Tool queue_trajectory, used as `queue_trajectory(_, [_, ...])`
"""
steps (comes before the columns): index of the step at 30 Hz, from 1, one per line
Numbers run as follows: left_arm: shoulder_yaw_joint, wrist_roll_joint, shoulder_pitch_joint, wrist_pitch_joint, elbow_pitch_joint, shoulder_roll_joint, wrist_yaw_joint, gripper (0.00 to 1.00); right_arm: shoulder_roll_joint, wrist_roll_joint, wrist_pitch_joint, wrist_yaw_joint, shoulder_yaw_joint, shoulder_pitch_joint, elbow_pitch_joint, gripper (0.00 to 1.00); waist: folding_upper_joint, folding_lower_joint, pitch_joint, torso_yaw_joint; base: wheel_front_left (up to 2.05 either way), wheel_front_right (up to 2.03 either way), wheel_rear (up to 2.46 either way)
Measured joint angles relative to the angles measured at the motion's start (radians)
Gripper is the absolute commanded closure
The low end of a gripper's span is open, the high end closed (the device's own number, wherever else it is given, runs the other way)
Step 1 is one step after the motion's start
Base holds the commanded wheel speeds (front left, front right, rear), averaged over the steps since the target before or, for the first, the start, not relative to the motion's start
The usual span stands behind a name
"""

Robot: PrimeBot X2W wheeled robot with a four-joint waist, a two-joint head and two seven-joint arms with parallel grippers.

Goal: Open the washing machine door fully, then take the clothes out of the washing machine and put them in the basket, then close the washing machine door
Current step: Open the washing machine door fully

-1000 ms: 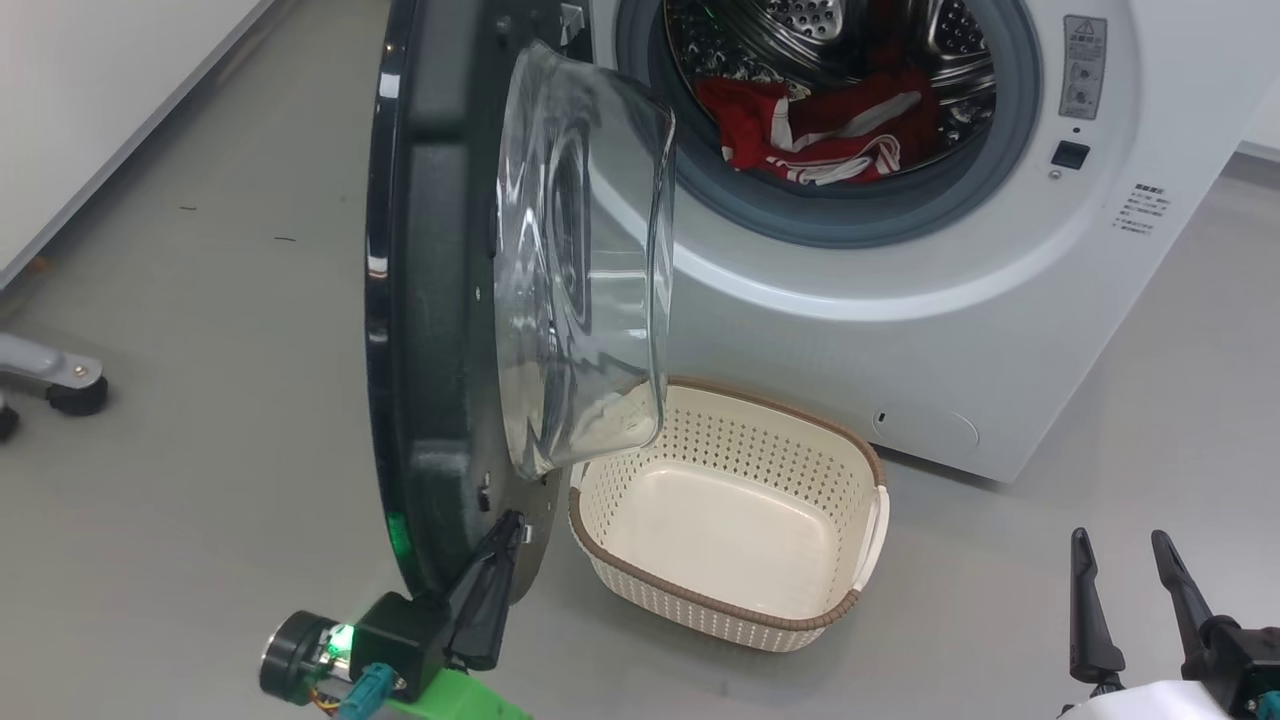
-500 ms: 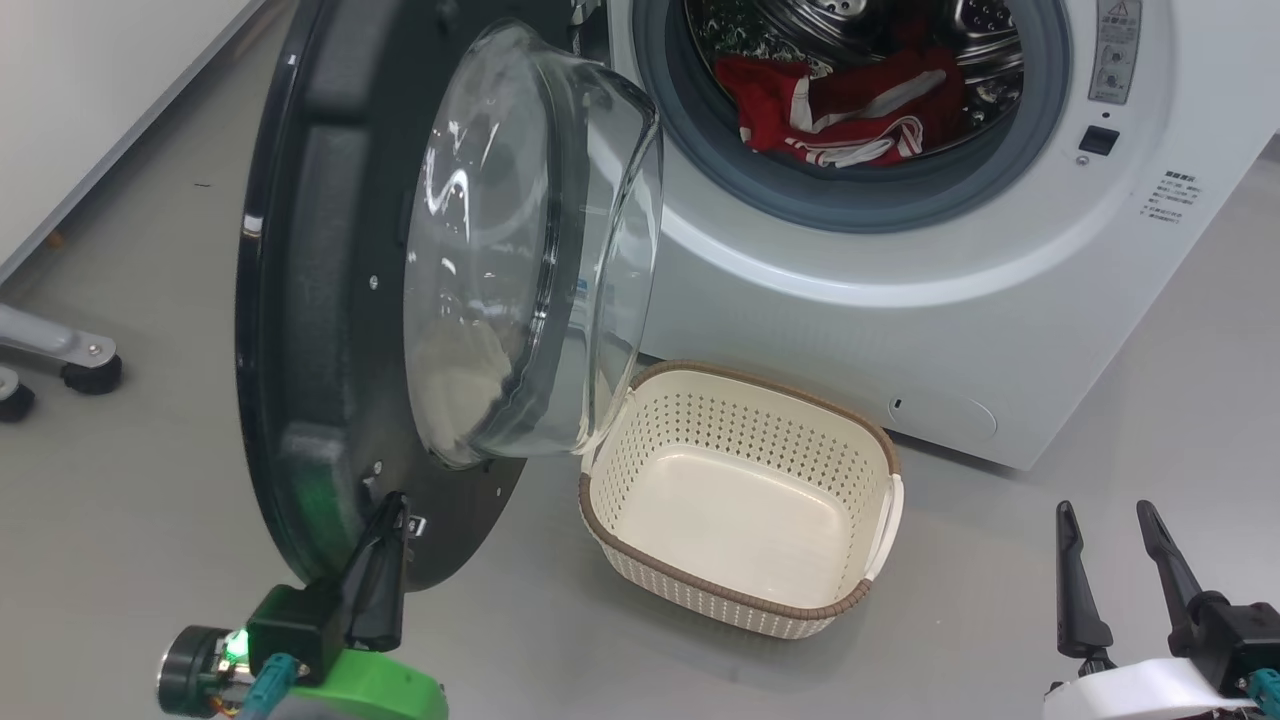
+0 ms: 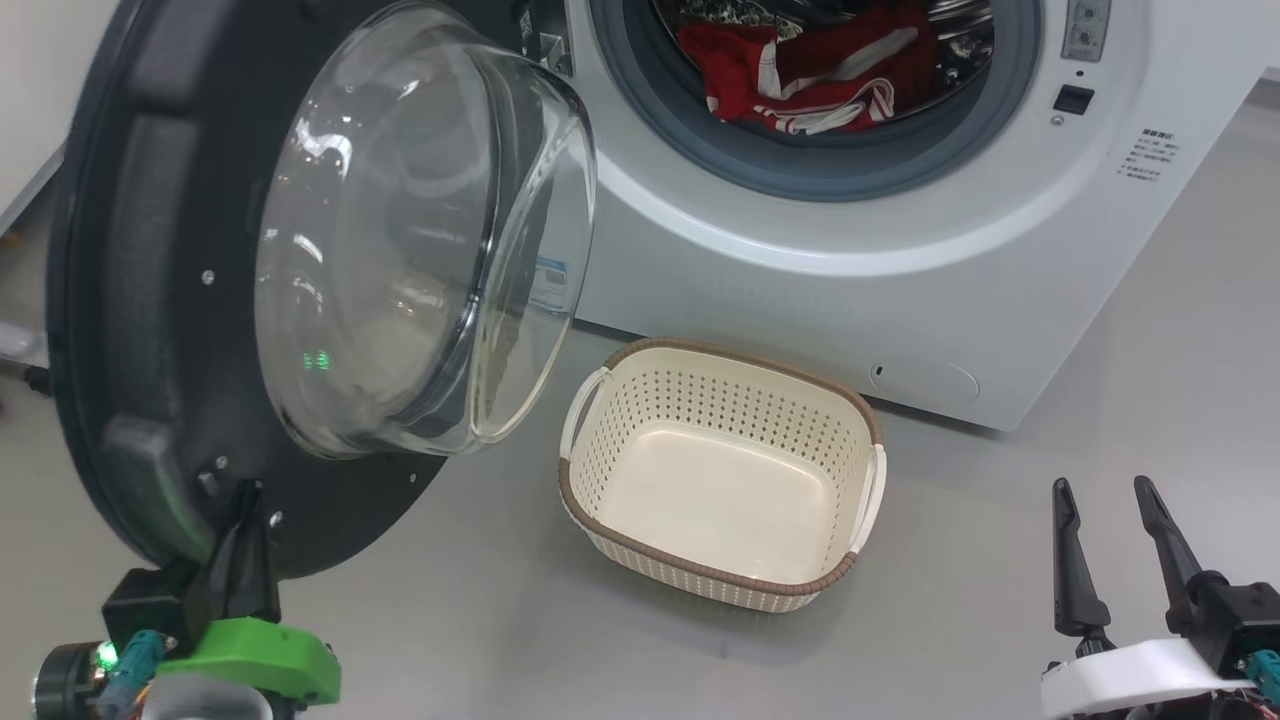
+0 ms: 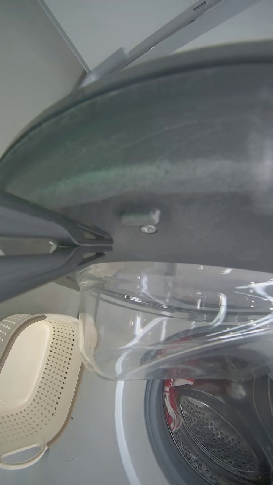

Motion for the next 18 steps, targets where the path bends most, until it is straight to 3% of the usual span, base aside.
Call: queue_trajectory(18, [0.163, -0.05, -0.115, -0.008, 0.16, 0.022, 0.001, 1.0, -0.001, -0.008, 0.0, 0.002, -0.026, -0.023, 0.002, 0.0, 0.0, 0.0, 0.044, -0.039, 0.0, 0.0, 0.0])
